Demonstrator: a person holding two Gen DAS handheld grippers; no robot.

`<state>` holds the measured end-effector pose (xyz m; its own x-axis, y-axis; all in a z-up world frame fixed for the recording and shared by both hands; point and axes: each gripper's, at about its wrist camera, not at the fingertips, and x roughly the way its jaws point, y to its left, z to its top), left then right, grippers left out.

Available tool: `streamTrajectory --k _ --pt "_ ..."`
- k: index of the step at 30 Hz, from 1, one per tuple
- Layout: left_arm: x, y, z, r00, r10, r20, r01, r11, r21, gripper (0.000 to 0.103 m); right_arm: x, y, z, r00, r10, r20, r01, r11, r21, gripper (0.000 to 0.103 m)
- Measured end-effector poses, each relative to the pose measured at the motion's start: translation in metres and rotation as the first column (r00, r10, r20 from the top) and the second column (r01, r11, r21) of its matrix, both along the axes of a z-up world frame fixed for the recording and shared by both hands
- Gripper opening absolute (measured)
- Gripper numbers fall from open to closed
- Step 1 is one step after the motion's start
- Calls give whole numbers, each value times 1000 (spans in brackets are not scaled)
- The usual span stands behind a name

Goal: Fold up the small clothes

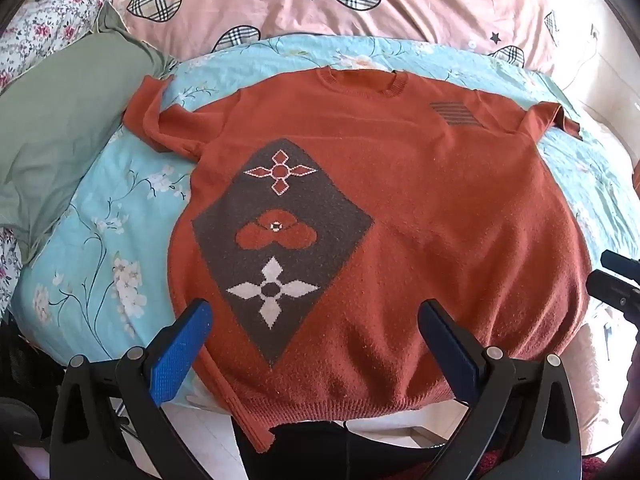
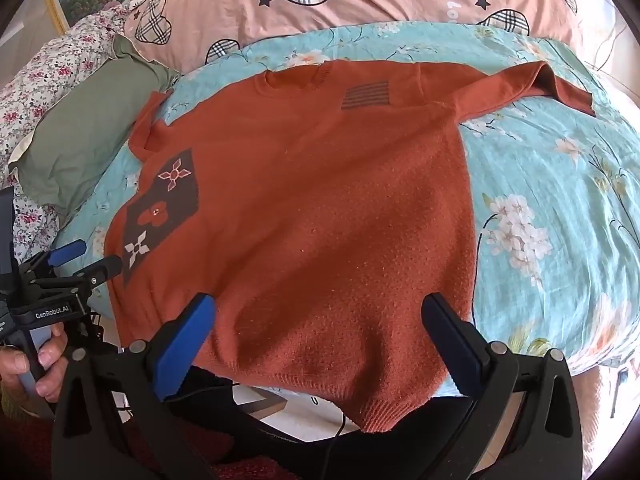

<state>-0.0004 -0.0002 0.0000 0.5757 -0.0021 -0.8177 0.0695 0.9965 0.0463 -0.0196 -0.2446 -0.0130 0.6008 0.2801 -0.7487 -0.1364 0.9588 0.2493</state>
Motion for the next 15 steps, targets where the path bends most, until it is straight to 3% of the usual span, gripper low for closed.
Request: streamTrajectory --k 15 --pt "-2 0 3 1000 -2 3 2 1000 0 103 0 2 1 1000 2 -2 -2 1000 3 103"
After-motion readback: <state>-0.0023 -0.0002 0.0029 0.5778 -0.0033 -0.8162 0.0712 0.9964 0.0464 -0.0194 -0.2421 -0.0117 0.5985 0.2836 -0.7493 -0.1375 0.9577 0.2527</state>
